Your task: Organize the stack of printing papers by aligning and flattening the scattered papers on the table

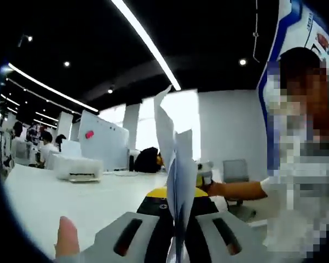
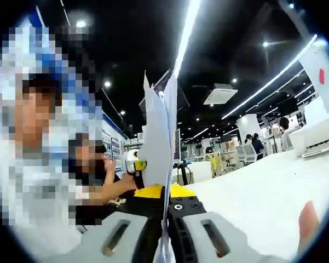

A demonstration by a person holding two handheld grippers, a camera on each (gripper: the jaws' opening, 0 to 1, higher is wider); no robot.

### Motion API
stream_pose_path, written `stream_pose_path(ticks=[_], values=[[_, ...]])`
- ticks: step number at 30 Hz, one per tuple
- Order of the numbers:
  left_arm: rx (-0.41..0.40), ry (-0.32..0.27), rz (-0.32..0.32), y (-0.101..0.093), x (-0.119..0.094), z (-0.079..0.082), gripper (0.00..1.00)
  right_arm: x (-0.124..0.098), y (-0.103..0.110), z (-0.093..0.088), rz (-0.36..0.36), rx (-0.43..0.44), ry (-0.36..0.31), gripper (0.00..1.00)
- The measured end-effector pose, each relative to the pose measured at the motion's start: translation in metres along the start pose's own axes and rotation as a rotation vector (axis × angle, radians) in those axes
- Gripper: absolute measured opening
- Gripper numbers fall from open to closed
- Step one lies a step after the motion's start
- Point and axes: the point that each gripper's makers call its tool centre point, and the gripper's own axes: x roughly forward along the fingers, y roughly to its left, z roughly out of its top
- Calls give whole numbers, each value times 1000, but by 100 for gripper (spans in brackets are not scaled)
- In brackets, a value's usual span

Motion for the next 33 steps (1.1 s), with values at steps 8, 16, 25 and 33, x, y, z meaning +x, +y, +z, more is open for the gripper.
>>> stream_pose_path(ticks=[8,16,25,33], values=[[6,24,-25,-18,5,-39,6,-2,5,-31,5,-51,123,12],[0,-19,2,-10,3,-18,9,3,11,-9,44,-76,91,0],[9,8,57,-4,-9,-43,17,-3,8,-22,13,-34,100,15],[-38,-91,73,2,-5,-20,6,1,9,-1,19,-32,45,0]])
